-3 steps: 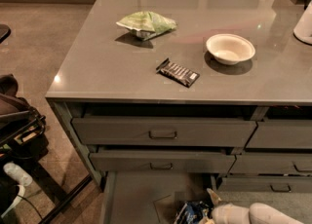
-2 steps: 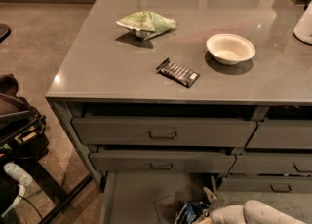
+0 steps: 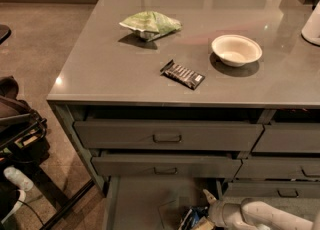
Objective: Pick blue chip bag from bottom drawer and place on counter
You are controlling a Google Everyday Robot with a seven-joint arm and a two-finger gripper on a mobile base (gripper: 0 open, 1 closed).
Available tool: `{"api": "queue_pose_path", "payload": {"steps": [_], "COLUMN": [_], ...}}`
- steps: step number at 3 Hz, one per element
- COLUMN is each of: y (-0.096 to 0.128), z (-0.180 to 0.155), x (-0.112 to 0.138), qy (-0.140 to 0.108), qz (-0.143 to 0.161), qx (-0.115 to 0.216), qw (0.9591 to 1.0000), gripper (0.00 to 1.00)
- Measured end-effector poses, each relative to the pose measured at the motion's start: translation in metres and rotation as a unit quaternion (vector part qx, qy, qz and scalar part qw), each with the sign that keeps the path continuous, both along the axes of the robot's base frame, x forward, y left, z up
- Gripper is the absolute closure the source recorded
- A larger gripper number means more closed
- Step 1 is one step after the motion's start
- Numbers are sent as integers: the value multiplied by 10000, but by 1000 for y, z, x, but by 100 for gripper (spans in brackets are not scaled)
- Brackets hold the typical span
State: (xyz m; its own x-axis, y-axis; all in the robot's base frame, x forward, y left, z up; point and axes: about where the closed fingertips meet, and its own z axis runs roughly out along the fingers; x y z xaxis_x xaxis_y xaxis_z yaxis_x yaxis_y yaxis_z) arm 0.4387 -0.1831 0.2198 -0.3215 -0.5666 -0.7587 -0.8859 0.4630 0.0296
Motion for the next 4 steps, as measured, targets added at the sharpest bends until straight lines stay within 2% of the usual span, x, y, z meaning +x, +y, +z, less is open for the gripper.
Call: {"api": "queue_pose_path", "payload": {"steps": [2, 4], "y": [1, 5], "z": [-39, -65], "x": [5, 6], "qy": [148, 218], "qz": [173, -38], "qx": [-345, -370], "qw": [9991, 9991], "gripper": [0, 0]}}
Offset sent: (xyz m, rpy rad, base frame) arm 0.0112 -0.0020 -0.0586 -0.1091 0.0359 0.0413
